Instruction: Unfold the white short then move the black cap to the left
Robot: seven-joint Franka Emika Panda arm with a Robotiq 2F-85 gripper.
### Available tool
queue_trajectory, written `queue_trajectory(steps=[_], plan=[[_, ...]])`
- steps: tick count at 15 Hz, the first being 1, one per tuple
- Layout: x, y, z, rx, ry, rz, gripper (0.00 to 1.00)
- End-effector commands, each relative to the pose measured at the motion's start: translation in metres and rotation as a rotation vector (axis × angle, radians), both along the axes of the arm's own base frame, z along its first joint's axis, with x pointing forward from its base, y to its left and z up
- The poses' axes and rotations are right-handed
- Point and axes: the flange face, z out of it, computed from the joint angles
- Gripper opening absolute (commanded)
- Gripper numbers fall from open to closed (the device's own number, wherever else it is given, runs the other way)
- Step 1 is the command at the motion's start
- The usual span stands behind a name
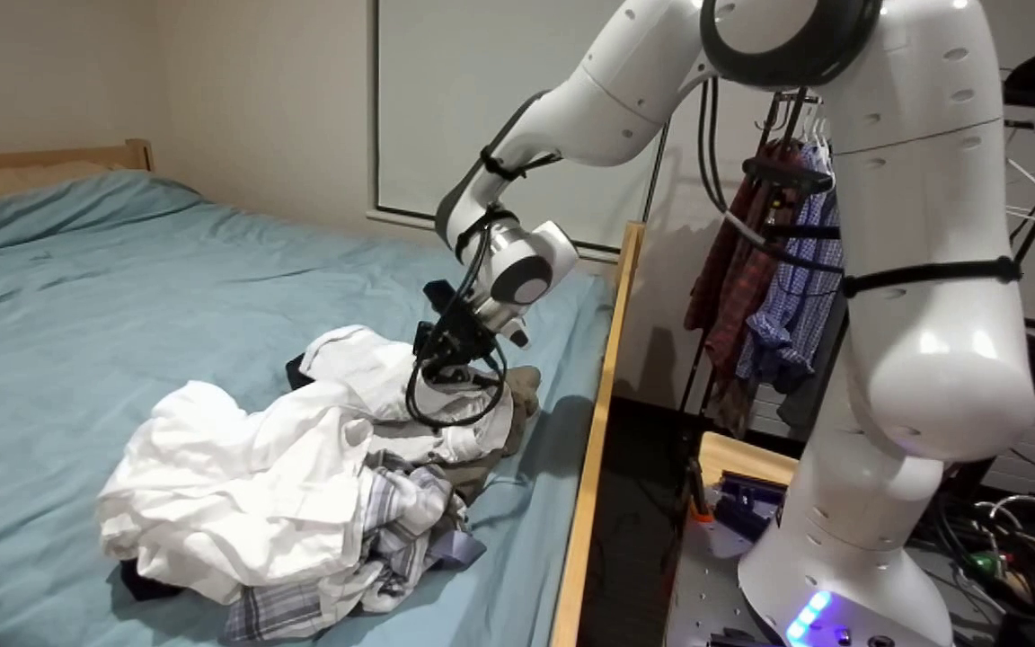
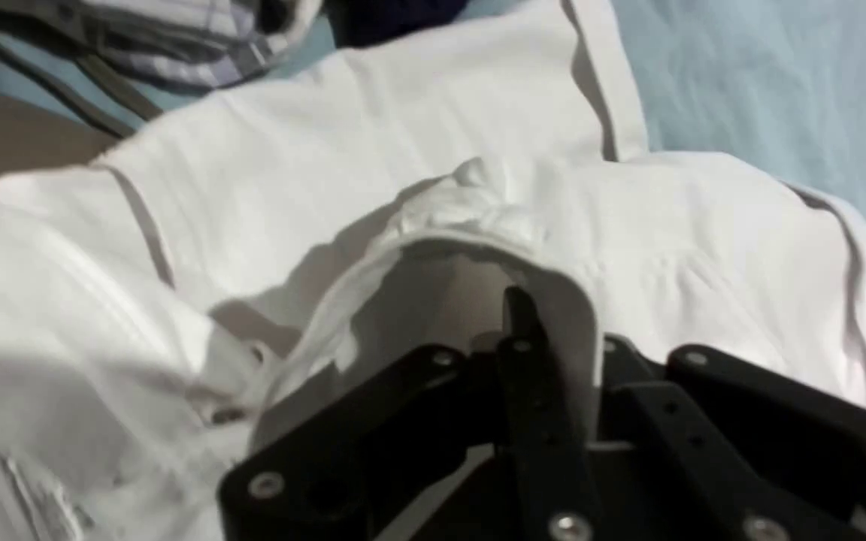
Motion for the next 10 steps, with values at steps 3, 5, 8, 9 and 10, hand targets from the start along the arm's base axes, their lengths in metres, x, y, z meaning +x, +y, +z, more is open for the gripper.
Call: queue_trajectory(steps=[3,5,8,9,10], plan=[[-0.056,-0.107,0.071,0.071,-0.191,-0.132,0.05],[-0.065,-0.149,0.085,0.100,-0.242,-0.200,0.05],[-0.068,-0.191,0.085,0.153,-0.282,-0.248,0.05],[-0.063,-0.197,0.078,0.180,-0.283,-0.246,0.05],[-0.061,-0.200,0.073,0.201,-0.291,-0.251,0.05]])
